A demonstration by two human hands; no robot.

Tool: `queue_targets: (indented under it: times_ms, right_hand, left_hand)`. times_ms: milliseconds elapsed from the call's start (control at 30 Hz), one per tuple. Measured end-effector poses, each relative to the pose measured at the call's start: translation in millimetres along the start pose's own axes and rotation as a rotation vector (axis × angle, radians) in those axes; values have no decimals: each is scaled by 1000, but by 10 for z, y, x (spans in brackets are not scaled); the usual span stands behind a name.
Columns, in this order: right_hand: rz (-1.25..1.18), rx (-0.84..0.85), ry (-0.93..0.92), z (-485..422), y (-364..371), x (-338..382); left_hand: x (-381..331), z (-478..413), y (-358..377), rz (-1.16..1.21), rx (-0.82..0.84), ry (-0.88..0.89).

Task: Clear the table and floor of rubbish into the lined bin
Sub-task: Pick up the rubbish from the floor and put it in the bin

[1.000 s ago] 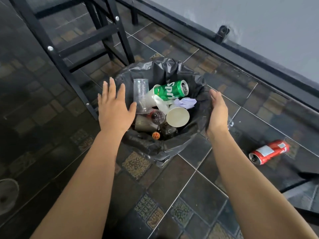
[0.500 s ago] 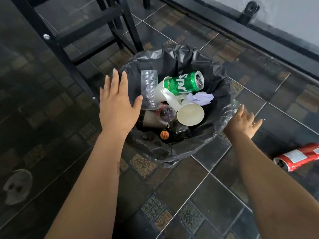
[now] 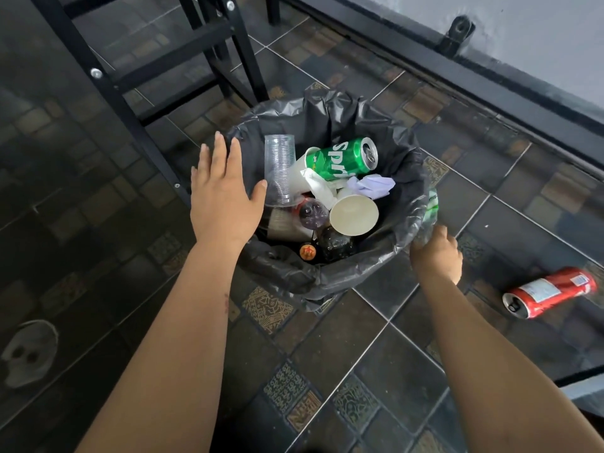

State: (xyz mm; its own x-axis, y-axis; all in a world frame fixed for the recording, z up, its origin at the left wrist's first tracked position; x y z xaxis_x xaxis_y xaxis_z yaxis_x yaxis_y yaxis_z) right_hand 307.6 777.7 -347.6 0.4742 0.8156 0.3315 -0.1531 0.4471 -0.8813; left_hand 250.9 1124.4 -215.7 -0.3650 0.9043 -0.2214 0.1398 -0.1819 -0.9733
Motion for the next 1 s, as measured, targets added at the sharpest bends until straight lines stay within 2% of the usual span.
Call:
queue_targets:
  times_ms: [167,267,333,433,500,667,733,833,933,1000]
  right_hand:
    - [-409,-314,-120,287,-739,372]
    - [-496,-478,-247,572,-1230,670]
    - [-469,-528,-374,792,-1451,884]
    - [-301,-515,-551,1129,-1518,1200]
    - [-126,-445,-638,1317,-1398,1370]
    - [282,-219,-609,1524,-909,1499]
    - [264,-138,-612,1556,-812,1495]
    - [53,-75,-660,1594,-831,1486]
    - [-126,-308,-720,1615,-1025,1421]
    - [-191,-439,-634,1444,-1146,1322]
  left_hand:
    - [-14,13,-18,58,4,-1]
    - [-35,28,-44,40,30,16]
    - [-44,44,-69,63,45,24]
    - [-17,137,-115,245,35,-51]
    - [-1,248,-123,366,22,-117]
    - [-27,398,-119,432,21,-154]
    - [-26,396,-120,434,21,-159]
    - [-13,399,-105,448,22,-169]
    - [-6,411,-90,475,25,-183]
    - [-7,417,-91,489,21,-200]
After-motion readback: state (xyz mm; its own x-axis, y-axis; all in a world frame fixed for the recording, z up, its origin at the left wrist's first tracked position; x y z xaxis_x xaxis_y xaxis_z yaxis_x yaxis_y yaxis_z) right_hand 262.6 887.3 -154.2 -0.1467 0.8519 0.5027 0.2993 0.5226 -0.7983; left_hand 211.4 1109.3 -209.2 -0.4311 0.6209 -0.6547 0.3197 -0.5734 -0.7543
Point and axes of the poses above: each hand's wrist, its own z-axis away from the middle knuckle, its own y-axis out of the palm, x = y × z, the point moved 4 cm from there along -z, towards the middle knuckle, and after that the axes turned 3 degrees about x, right-handed, at the moved point
